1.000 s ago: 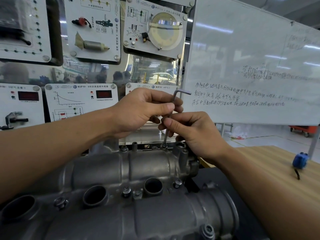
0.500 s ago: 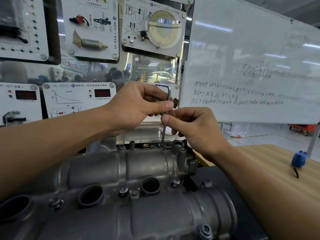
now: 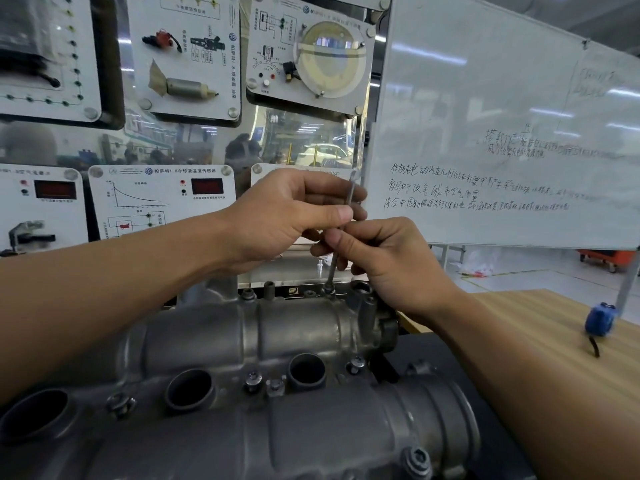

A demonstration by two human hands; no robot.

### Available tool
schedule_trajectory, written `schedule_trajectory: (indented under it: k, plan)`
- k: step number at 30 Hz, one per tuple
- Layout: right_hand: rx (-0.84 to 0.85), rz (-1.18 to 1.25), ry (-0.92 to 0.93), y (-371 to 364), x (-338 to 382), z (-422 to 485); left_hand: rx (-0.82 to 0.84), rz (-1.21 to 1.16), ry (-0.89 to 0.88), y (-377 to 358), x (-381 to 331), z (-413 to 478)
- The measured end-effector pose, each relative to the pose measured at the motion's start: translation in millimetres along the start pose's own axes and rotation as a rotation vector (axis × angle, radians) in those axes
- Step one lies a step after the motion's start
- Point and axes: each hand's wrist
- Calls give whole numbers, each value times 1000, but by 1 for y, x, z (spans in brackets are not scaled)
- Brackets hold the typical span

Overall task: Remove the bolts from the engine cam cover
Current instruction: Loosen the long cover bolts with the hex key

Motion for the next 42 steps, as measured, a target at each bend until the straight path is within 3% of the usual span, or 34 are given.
schedule_trajectory:
  k: [9,16,22,30,36,42]
  plan:
    - [68,-118,-18,2,0,1,-54,130,-53,4,2,3]
    - [-104,70,15,0,0,0,-170,107,-88,-1,4,4]
    - [-94,50,40,-5,-1,0,-146,65,-74,-4,4,3]
    - [46,7,28,3,-1,0,45,-23,18,5,2,0]
    - [82,-61,-12,5,0,0,-19,84,-25,3,4,2]
    - [-40,25,17,3,0,-2,-108,122,-63,2,4,3]
Point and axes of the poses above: each hand's wrist, its own z-axis towards the middle knuckle, its own y-axis out of the back of the hand, x = y × z, and after that the axes turned 14 degrees about -y, right-handed
